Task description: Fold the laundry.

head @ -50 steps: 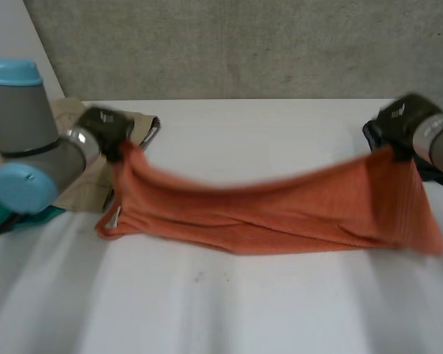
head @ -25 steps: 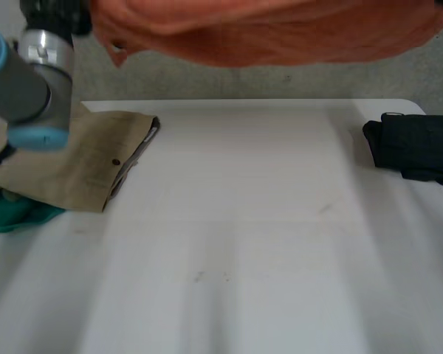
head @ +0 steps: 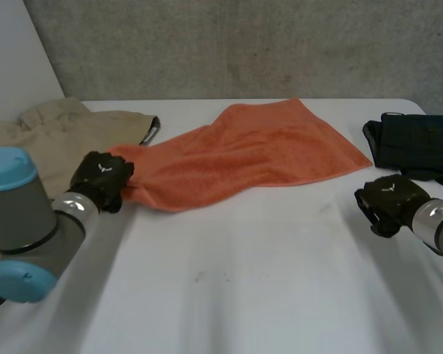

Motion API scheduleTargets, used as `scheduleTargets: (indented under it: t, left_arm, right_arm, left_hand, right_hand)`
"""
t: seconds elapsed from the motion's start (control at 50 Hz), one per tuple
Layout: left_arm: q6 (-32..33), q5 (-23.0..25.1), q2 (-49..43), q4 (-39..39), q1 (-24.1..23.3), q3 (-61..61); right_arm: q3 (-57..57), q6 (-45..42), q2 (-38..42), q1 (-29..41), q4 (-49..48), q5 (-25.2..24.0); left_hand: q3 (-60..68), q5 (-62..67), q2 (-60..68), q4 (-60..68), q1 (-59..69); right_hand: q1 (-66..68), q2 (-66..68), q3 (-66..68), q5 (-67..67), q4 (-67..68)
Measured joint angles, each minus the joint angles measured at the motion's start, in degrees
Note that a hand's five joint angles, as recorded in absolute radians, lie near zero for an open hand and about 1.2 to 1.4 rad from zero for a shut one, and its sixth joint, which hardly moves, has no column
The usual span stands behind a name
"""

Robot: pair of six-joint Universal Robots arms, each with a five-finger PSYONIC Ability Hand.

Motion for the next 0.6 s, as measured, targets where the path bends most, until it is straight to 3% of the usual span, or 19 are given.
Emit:
scheduleTargets:
  t: [0.12,0.14,0.2,0.22,0.26,0.36,0.44,0.5,0.52,0.6]
  left_arm:
    - [0.9,0.2,5.5,-5.5,1.7,-2.8]
    - [0.9,0.2,6.6,-6.3,2.1,-3.2]
    - [0.5,0.3,8.2,-7.0,2.5,-3.3]
    - [0.2,0.3,8.8,-7.2,2.4,-3.2]
    - [-0.7,0.3,10.1,-7.3,1.9,-2.7]
    - [-4.8,0.3,13.4,-7.7,-1.8,0.6]
    - [-9.2,0.3,17.1,-9.4,-6.4,5.6]
    - [-9.9,0.3,17.9,-10.1,-7.4,6.9]
    - [-11.2,0.2,19.9,-12.3,-9.7,10.6]
    - [-12.1,0.0,21.8,-14.6,-11.7,14.4]
  right_arm:
    - [0.0,-3.5,-2.8,-1.4,5.2,-0.2]
    - [0.1,-4.0,-3.8,-1.7,5.7,-0.5]
    - [0.3,-4.1,-4.5,-1.9,5.6,-0.7]
    - [0.6,-3.5,-4.9,-1.9,4.5,-0.8]
    - [1.4,-1.2,-5.2,-1.6,2.2,-0.9]
    - [3.4,9.9,-5.3,0.2,-5.3,-0.5]
    - [5.5,25.2,-6.2,4.7,-13.8,1.2]
    - [5.8,28.9,-6.6,6.3,-15.6,1.8]
    - [6.1,36.9,-7.4,10.9,-19.6,3.5]
    - [5.1,43.3,-6.7,16.8,-23.6,5.8]
  left_hand:
    - [0.0,0.0,0.0,0.0,0.0]
    - [0.0,0.0,0.0,0.0,0.0]
    - [0.0,0.0,0.0,0.0,0.0]
    - [0.0,0.0,0.0,0.0,0.0]
    - [0.0,0.0,0.0,0.0,0.0]
    - [0.0,0.0,0.0,0.0,0.0]
    - [0.0,0.0,0.0,0.0,0.0]
    - [0.0,0.0,0.0,0.0,0.0]
    - [0.0,0.0,0.0,0.0,0.0]
    - [0.0,0.0,0.0,0.0,0.0]
  right_hand:
    - [-5.9,-6.3,-6.4,-5.0,-5.3]
    - [-22.2,-25.4,-25.5,-24.5,-25.6]
    - [-22.2,-25.4,-25.5,-24.5,-25.6]
    - [-32.8,-38.8,-39.8,-38.2,-39.5]
    - [-38.9,-45.8,-46.8,-45.8,-47.1]
    - [-44.6,-52.4,-54.0,-51.9,-54.0]
    - [-46.0,-54.4,-55.9,-52.8,-54.9]
    - [-46.0,-54.4,-55.9,-52.8,-54.9]
    - [-46.0,-54.4,-55.9,-52.8,-54.9]
    - [-46.0,-54.4,-55.9,-52.8,-54.9]
